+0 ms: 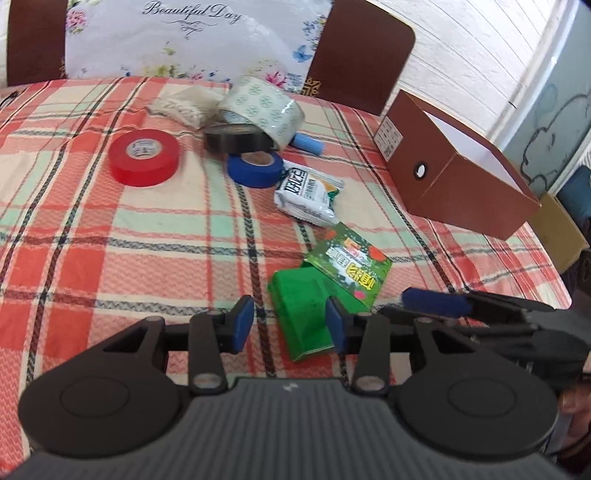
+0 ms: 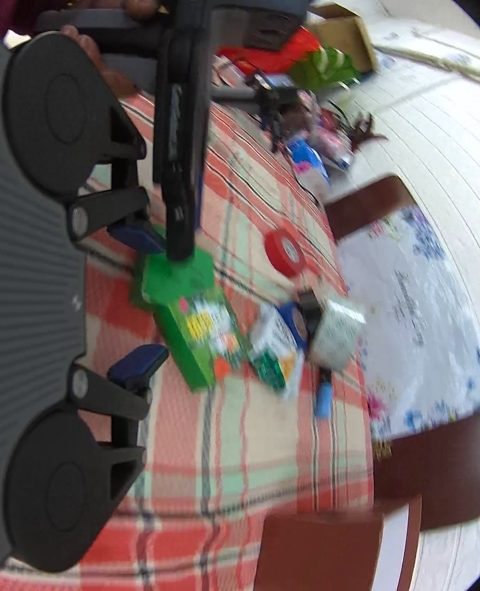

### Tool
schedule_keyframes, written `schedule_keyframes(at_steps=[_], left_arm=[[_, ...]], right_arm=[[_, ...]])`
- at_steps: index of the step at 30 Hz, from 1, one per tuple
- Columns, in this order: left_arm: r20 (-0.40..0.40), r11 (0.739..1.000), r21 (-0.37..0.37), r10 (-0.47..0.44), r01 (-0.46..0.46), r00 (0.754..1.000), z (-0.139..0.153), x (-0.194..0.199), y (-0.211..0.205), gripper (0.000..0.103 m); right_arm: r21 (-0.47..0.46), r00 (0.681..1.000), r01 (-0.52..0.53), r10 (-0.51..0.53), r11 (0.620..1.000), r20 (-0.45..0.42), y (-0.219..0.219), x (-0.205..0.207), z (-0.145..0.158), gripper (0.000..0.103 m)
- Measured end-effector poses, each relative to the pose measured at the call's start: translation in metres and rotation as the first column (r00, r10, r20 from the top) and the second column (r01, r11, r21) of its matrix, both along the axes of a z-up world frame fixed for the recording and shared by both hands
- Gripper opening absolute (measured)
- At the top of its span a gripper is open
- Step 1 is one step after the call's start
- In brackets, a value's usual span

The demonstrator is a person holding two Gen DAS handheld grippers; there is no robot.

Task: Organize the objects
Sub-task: 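Grasp the plain green box with the left gripper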

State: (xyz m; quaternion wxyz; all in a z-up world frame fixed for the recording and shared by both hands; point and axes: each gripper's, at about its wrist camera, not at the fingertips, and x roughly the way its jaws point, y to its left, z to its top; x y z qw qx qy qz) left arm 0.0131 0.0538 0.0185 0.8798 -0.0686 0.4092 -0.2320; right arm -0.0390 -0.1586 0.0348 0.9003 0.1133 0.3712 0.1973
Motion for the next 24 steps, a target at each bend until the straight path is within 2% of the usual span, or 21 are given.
schedule_keyframes(at_steps=[2,4,6,8,10,11,13,14,17,19,24], left_arm=[[-0.003,1.000,-0.002,0.002,-0.002,1.000,0.001,-0.002,0.002,0.045],[-0.013,1.000,0.008,-0.005,0.005,1.000,-0.001,-0.002,-0.003,0.045],[-0.025,1.000,0.007,-0.022,0.022,0.999,-0.003,-0.004,-0.008,0.045],[-0.024,0.999,0.018,-0.041,0.042,0.999,-0.005,-0.006,-0.013,0.046],[-0.015,0.998,0.037,-0.047,0.047,0.999,-0.007,-0.008,-0.017,0.048],[-0.014,0.998,0.036,-0.048,0.048,0.999,-0.006,-0.008,-0.018,0.048],[-0.016,0.998,0.031,-0.046,0.047,0.999,-0.006,-0.008,-0.017,0.049],[-0.018,0.998,0.030,-0.047,0.047,0.999,-0.006,-0.008,-0.016,0.050],[-0.017,0.999,0.024,-0.048,0.048,0.999,-0.005,-0.007,-0.016,0.050],[-0.018,0.999,0.016,-0.041,0.041,0.999,-0.006,-0.006,-0.015,0.050],[-0.001,1.000,-0.013,-0.020,0.020,1.000,0.001,-0.003,-0.007,0.050]], right_arm=[[0.018,0.998,0.058,-0.058,0.998,0.006,-0.014,0.004,0.001,0.057],[-0.003,0.997,0.076,-0.076,0.997,0.018,-0.016,0.012,-0.001,0.057],[-0.076,0.998,0.059,-0.057,0.995,0.030,-0.006,0.019,-0.005,0.057],[-0.104,0.999,0.000,0.004,0.995,0.039,0.007,0.021,-0.010,0.056],[-0.193,0.994,-0.028,0.047,0.981,0.097,0.024,0.020,-0.012,0.055],[-0.259,0.988,-0.005,0.045,0.966,0.151,0.031,0.021,-0.012,0.054],[-0.378,0.966,0.157,-0.062,0.912,0.250,0.033,0.025,-0.011,0.046],[-0.379,0.962,0.197,-0.104,0.904,0.253,0.027,0.030,-0.010,0.042],[-0.294,0.967,0.179,-0.113,0.939,0.229,0.010,0.024,0.000,0.042],[-0.266,0.972,0.132,-0.071,0.955,0.226,0.009,0.014,0.004,0.044],[-0.169,0.991,-0.078,0.095,0.982,0.094,0.018,-0.001,0.002,0.044]])
